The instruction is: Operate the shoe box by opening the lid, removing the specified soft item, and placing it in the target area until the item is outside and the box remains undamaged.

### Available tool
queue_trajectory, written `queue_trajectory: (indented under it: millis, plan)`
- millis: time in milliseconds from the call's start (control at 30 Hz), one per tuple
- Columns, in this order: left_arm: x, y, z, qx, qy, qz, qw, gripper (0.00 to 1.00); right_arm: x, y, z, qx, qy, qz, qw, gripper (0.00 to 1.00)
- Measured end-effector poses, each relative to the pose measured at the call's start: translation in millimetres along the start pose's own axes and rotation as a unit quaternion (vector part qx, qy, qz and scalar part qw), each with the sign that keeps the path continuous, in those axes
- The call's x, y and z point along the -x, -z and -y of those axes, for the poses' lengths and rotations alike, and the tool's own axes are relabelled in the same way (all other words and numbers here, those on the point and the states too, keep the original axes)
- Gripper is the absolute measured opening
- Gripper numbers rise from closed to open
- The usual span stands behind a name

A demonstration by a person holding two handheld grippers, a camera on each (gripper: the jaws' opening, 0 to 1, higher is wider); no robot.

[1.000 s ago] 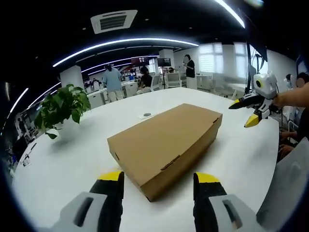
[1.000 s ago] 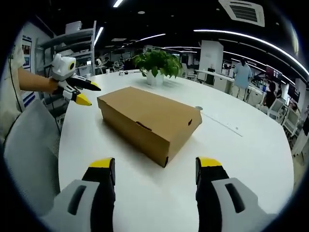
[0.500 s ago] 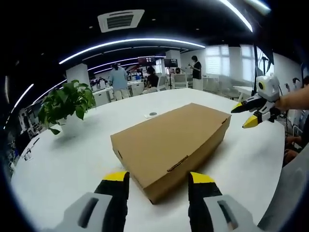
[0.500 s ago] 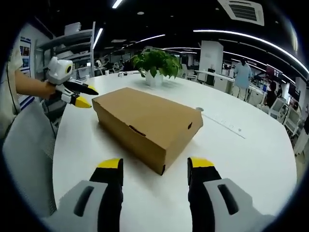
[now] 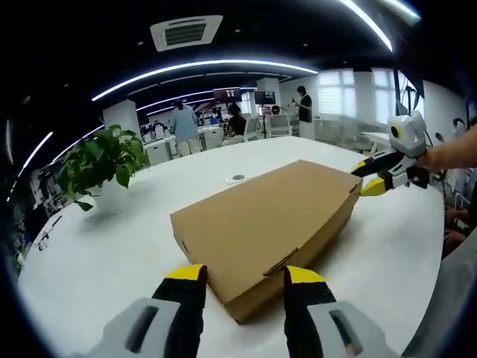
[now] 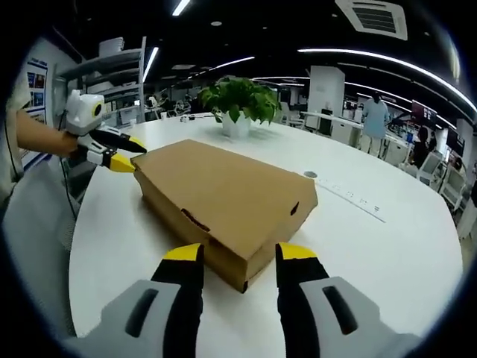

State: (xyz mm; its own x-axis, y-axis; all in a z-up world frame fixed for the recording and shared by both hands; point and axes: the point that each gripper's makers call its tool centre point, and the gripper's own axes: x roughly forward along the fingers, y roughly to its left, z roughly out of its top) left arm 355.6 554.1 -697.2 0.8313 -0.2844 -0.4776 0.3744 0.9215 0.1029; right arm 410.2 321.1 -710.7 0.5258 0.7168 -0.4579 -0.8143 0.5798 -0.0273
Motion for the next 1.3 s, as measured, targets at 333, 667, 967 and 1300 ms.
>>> queue_trajectory:
  millis: [333, 667, 967, 1300]
  plan:
    - [-1.1, -0.6, 2.8, -0.01, -0.009, -0.005, 0.9999, 0.44, -4.7, 1.7, -3.4, -0.013, 0.016, 0.0, 0.9998, 0.38]
    - [0.8, 2.1, -1.8, -0.003, -0.019, -0.011, 0.9997, 0.47, -4.3, 2.0, -3.9, -0.02, 0.026, 0.003, 0.9995, 0.38]
    - [-0.6, 5.3, -4.7, 0.009, -0.024, -0.018, 0.9995, 0.49, -4.6, 2.3, -3.4, -0.022, 0.028, 0.002, 0.9994, 0.38]
    - [-2.4, 7.5, -3.7, 0.018, -0.017, -0.02, 0.9995, 0.48, -5.0, 1.7, -5.3, -0.03, 0.037, 0.006, 0.9989, 0.39]
